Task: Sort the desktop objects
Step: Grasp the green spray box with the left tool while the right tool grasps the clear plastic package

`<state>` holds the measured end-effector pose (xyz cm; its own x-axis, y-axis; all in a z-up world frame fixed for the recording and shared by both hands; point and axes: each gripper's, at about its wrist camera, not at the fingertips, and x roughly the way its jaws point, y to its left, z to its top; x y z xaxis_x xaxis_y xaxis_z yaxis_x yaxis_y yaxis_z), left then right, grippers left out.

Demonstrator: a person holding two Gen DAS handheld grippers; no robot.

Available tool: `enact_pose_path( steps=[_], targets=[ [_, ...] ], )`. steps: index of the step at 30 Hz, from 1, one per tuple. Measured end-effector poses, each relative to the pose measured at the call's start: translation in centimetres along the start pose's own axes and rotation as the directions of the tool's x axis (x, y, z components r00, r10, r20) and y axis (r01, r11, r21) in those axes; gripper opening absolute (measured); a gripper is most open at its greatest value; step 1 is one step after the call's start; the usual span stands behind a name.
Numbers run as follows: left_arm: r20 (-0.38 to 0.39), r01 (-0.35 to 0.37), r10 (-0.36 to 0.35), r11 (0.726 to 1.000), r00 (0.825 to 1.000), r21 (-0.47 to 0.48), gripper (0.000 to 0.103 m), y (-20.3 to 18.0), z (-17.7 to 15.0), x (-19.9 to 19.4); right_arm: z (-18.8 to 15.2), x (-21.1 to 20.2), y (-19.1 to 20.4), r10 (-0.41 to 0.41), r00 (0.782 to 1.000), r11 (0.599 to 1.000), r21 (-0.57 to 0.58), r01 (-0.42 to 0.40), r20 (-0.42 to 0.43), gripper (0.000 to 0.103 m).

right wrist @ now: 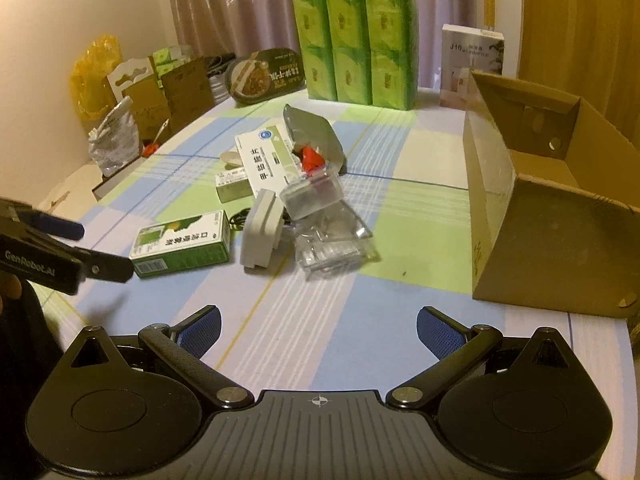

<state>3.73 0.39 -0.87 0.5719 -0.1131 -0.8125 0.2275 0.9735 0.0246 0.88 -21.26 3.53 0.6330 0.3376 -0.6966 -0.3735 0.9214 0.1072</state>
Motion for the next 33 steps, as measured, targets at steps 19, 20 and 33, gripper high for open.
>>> enact_pose_path(
  steps=[19, 20, 33],
  targets=[
    [-0.103, 0.101, -0.07, 0.939, 0.992, 0.328, 0.101, 1.3, 2.5, 6.3, 2.8, 5.3, -0.8, 0.025, 1.0, 0.992, -0.123, -0.026, -0.009, 0.101],
    [-0.109, 0.101, -0.067, 0.933, 0.992, 0.344, 0.101, 1.5, 2.6, 6.7, 2.9, 5.6, -0.8, 0.025, 1.0, 0.991, -0.128, -0.026, -0.011, 0.101],
    [-0.219, 0.176, -0.115, 0.943, 0.969, 0.282, 0.067, 3.4, 3.7, 10.7, 3.9, 8.5, -1.5, 0.013, 0.999, 0.988, -0.156, -0.019, -0.039, 0.101]
  ],
)
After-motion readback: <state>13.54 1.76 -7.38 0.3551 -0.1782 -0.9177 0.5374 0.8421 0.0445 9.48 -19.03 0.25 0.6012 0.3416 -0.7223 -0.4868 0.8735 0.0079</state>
